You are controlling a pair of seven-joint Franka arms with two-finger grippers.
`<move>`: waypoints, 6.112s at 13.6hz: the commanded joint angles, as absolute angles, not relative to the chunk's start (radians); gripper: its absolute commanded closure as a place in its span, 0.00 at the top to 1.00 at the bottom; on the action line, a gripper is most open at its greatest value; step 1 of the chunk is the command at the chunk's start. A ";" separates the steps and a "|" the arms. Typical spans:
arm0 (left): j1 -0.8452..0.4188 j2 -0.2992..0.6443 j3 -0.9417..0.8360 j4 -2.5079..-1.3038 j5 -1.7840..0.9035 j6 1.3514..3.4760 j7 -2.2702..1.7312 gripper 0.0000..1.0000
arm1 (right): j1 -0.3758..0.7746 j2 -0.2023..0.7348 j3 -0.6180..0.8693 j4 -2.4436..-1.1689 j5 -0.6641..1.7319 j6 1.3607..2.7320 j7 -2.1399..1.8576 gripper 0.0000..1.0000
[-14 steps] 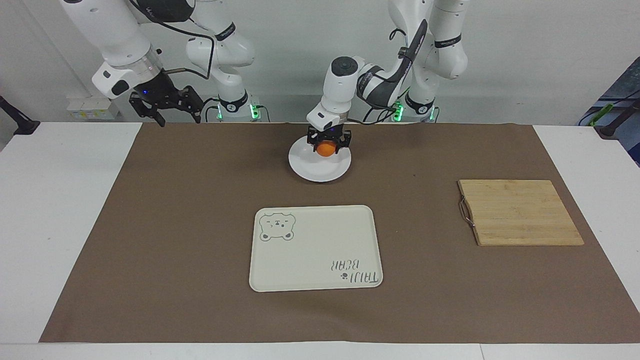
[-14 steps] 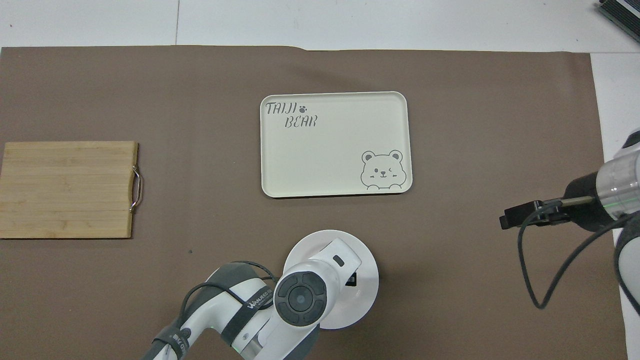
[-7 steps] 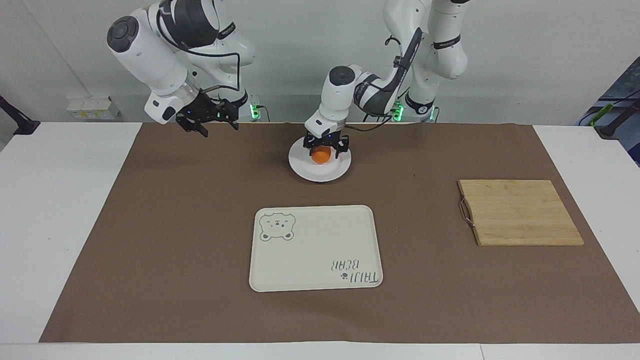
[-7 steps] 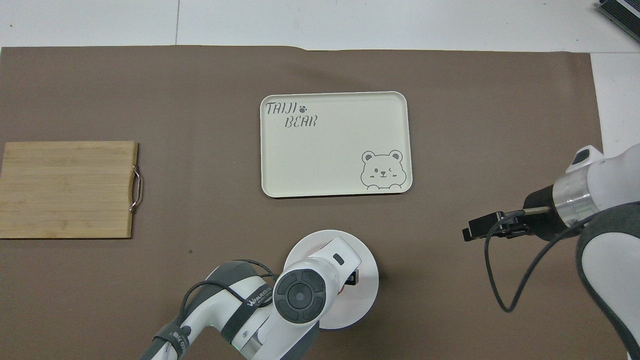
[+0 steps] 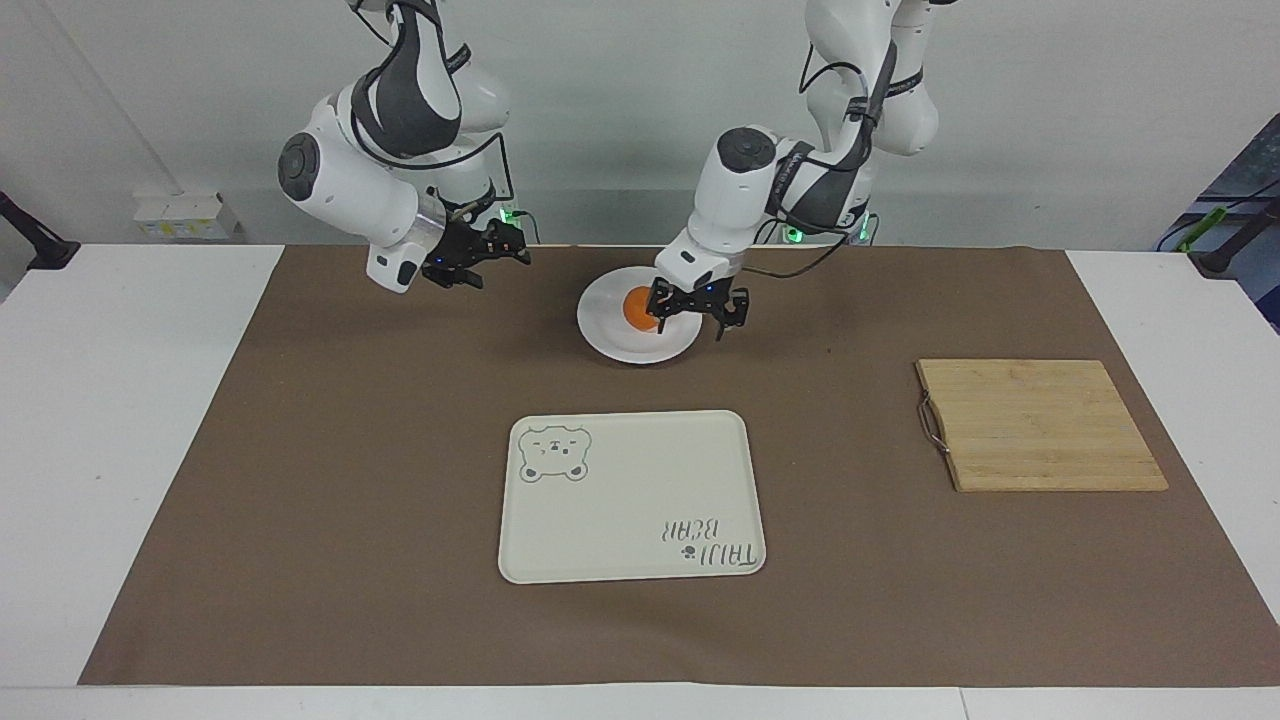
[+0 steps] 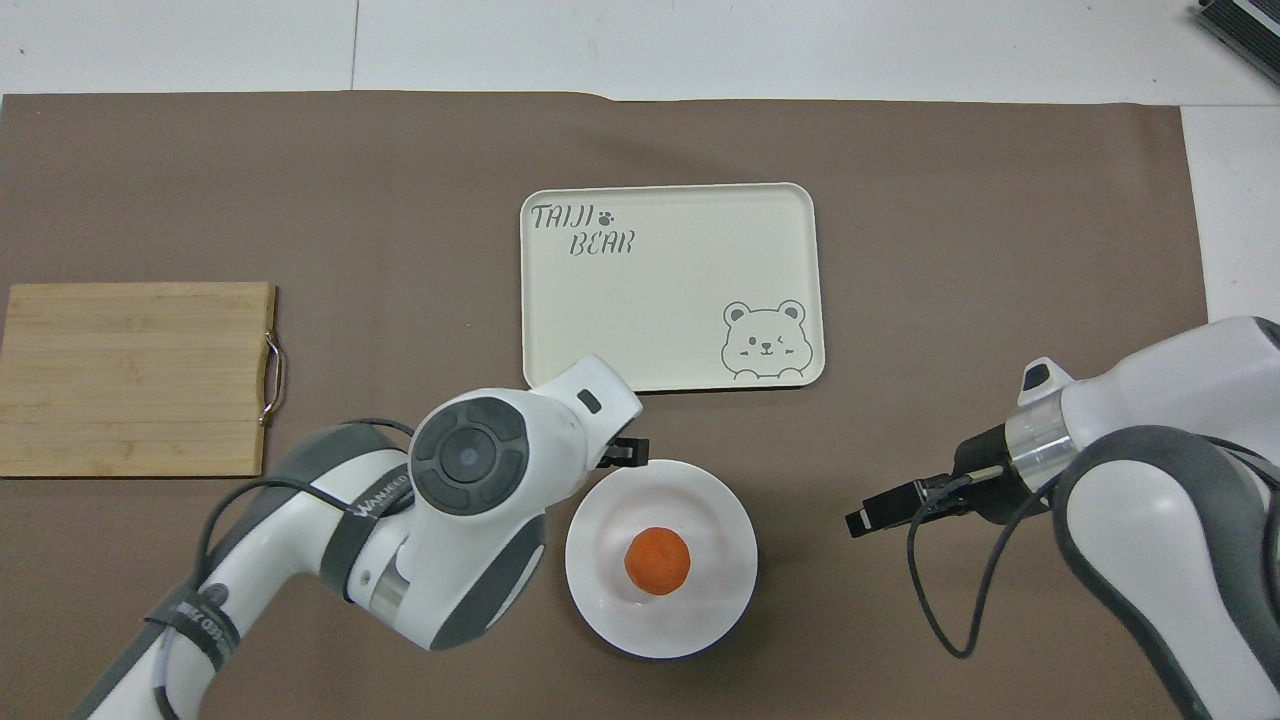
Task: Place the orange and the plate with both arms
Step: 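Lower the orange onto the plate while the right gripper approaches the plate, then withdraw the left gripper while the right gripper grips the plate rim, then slide the plate with the right gripper onto the bear tray, then push the plate into place on the tray and open the right gripper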
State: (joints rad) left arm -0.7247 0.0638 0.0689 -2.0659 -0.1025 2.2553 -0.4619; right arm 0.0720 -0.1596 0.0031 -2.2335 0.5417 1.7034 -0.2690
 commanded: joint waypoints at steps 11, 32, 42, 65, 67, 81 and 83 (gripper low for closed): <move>-0.174 -0.018 0.063 -1.715 -0.067 1.937 0.166 1.00 | 0.166 -0.196 0.005 -2.549 0.939 1.996 -0.465 1.00; -0.029 0.044 0.072 -1.488 0.005 1.632 0.295 1.00 | 0.488 -0.071 0.005 -2.671 1.324 2.370 -0.537 0.21; -0.026 0.032 0.072 -1.555 0.011 1.658 0.218 1.00 | 0.448 -0.072 0.005 -2.674 1.324 2.304 -0.525 0.00; -0.041 -0.008 0.071 -1.623 0.011 1.647 0.190 1.00 | 0.206 0.397 -0.005 -1.899 1.114 2.172 -0.074 0.00; -0.041 -0.008 0.071 -1.626 0.011 1.649 0.190 1.00 | 0.209 0.445 -0.005 -1.856 1.109 2.183 -0.074 0.00; -0.043 -0.008 0.071 -1.626 0.011 1.649 0.190 1.00 | 0.218 0.448 -0.009 -1.861 1.079 2.289 -0.094 1.00; -0.043 -0.008 0.071 -1.626 0.011 1.649 0.190 1.00 | 0.198 0.410 -0.009 -1.874 1.030 2.280 -0.092 1.00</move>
